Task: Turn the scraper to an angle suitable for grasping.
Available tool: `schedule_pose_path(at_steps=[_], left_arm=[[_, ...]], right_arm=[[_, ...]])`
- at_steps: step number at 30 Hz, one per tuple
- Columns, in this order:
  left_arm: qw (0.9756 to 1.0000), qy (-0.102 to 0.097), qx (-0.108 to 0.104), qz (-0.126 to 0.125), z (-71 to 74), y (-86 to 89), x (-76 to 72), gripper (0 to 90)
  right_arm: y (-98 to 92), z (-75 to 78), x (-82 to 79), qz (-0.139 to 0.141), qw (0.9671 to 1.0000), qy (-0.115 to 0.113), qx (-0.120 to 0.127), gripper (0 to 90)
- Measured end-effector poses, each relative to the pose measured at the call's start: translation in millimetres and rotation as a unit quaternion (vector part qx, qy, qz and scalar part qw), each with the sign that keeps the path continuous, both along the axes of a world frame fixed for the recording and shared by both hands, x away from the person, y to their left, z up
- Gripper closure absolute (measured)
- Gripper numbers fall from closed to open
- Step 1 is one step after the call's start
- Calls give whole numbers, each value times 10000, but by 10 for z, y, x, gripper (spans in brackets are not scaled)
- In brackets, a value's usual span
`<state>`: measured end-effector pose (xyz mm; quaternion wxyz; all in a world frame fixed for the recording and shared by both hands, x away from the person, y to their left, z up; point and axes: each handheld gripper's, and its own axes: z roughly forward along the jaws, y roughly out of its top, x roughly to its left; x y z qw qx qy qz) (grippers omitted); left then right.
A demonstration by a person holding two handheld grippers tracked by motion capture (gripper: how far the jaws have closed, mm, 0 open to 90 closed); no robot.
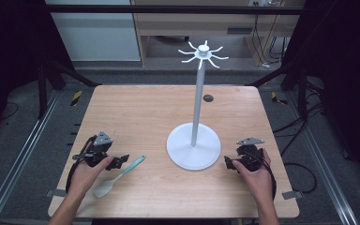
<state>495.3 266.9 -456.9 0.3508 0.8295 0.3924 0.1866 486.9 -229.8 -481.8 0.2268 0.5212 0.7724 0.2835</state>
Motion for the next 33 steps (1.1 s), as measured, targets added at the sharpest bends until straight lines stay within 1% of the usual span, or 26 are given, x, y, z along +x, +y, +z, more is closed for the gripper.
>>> schedule_pose_path(at_steps=[2,5,6,8,10,11,12,13,14,15,17,18,19,21,22,23,24,25,26,27,28,29,30,31,32,33], left_arm=[[9999,-46,75,-75,52,-61,-28,83],[9998,-110,105,-114,93,-110,-53,87],[9996,-151,136,-174,125,-149,-68,87],[9995,-177,156,-210,139,-169,-77,87],[9990,-214,302,-248,166,-223,-96,132],[9990,-214,302,-248,166,-223,-96,168],[9989,-245,329,-234,169,-233,-102,234],[9986,-259,410,-226,173,-238,-106,272],[9986,-283,404,-202,168,-248,-113,272],[9985,-262,425,-231,161,-254,-119,329],[9984,-249,446,-233,157,-256,-119,377],[9984,-241,459,-212,151,-260,-119,413],[9982,-195,536,-193,145,-258,-118,446],[9982,-188,547,-158,135,-261,-118,516],[9980,-158,598,-162,114,-264,-117,554],[9980,-158,598,-162,114,-264,-117,600],[9976,-129,642,-210,104,-264,-116,634],[9979,-130,606,-182,75,-269,-113,661],[9979,-130,606,-182,75,-269,-113,691],[9980,-67,584,-213,43,-280,-102,716],[9980,-67,584,-213,43,-280,-102,742],[9977,22,601,-326,7,-302,-89,764],[9974,66,611,-382,-13,-313,-82,788],[9974,66,611,-382,-13,-313,-82,820],[9971,125,616,-427,-33,-325,-75,848],[9968,171,640,-456,-53,-336,-65,848]], right_arm=[[4,-2,2,11,10000,-5,24,75],[5,6,-1,3,10000,-6,19,76],[4,7,-1,9,10000,-16,13,76],[4,9,-2,10,10000,-21,9,76],[6,9,-4,9,10000,-18,8,76],[8,9,-3,11,10000,-13,10,76],[13,10,-3,8,10000,-3,12,76],[14,10,-3,15,10000,5,-5,76],[14,10,-3,15,10000,5,-5,76],[16,10,-2,21,10000,5,-6,76],[13,9,-1,18,10000,9,-7,76],[12,8,0,17,10000,13,-9,76],[11,7,2,22,10000,13,-15,76],[12,6,3,23,10000,17,-14,77],[13,6,4,35,10000,5,-19,76],[13,5,5,39,10000,1,-24,76],[14,5,5,40,10000,4,-24,76],[14,4,6,44,10000,2,-23,76],[15,2,6,42,10000,0,-25,76],[15,1,7,42,10000,2,-28,76],[17,-1,7,42,10000,1,-29,77],[18,-1,7,43,10000,12,-34,77],[20,-1,7,44,10000,22,-39,76],[23,-1,6,34,10000,42,-35,76],[21,-5,9,53,10000,33,-53,77],[21,-5,9,53,10000,33,-53,77]])
